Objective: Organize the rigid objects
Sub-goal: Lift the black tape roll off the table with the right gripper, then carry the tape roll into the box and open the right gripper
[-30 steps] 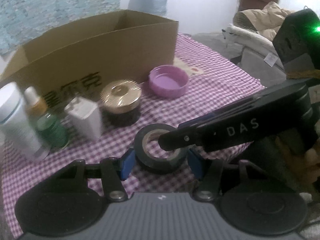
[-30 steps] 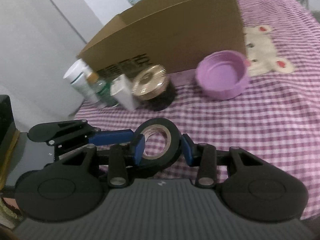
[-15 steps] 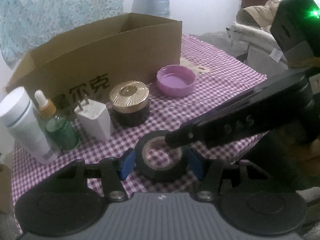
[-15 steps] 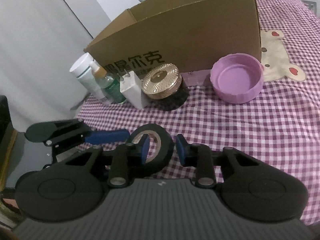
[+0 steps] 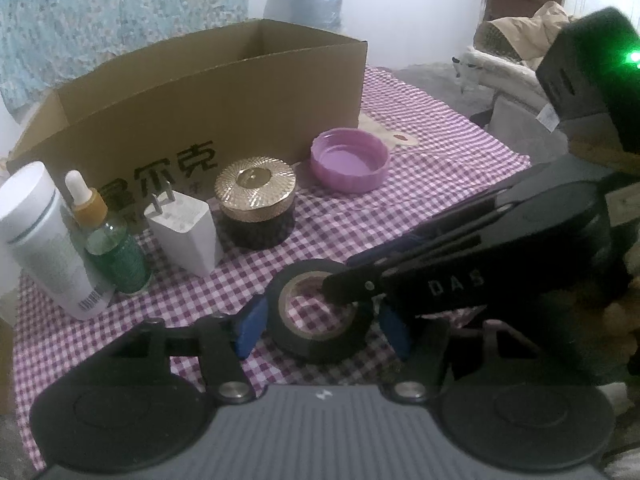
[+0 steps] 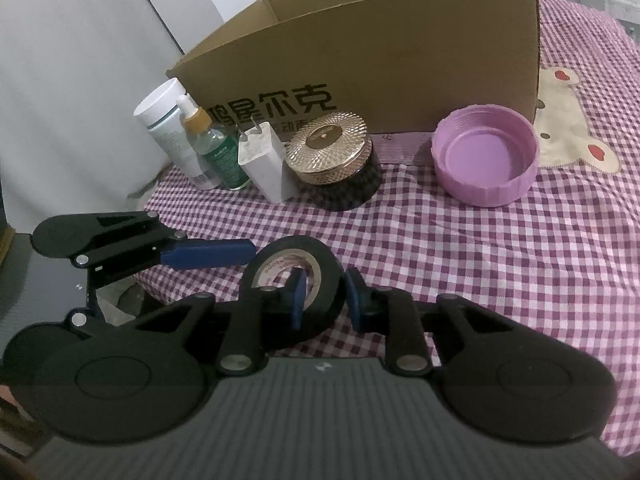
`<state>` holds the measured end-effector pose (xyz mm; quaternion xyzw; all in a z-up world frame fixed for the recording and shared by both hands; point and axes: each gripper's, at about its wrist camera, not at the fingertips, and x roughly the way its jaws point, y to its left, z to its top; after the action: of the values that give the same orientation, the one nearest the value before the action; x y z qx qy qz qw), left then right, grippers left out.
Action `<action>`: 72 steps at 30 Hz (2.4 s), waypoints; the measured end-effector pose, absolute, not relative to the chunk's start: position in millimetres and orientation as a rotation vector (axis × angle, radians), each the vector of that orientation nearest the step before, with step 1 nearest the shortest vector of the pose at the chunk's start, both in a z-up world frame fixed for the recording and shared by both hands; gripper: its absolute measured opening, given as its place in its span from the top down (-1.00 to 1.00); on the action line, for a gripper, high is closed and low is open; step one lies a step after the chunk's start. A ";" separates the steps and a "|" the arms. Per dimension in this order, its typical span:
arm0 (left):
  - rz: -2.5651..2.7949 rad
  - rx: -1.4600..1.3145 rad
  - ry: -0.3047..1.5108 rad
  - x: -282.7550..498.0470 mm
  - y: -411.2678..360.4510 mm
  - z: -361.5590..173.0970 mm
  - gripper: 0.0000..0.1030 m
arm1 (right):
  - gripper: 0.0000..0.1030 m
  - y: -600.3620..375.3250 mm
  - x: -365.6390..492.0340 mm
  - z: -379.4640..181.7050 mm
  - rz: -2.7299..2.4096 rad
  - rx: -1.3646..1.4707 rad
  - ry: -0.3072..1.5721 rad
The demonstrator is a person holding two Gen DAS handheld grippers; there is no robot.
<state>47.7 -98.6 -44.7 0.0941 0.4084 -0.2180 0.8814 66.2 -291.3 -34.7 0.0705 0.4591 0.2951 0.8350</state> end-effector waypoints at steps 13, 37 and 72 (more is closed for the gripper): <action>-0.423 0.213 0.871 50.5 -100.3 -56.1 -0.32 | 0.61 -303.7 71.3 -38.7 0.639 0.272 1.002; -0.398 0.227 0.820 45.7 -104.7 -58.6 -0.30 | 0.59 -285.3 59.0 -30.5 0.619 0.104 0.950; -0.334 0.265 1.070 279.2 -20.1 11.3 -0.30 | 0.53 -187.8 323.9 44.2 0.839 0.078 1.194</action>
<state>279.2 -20.1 11.3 0.1251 0.5060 -0.1579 0.8387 323.9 -187.8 44.2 0.0358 0.5452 0.3832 0.7447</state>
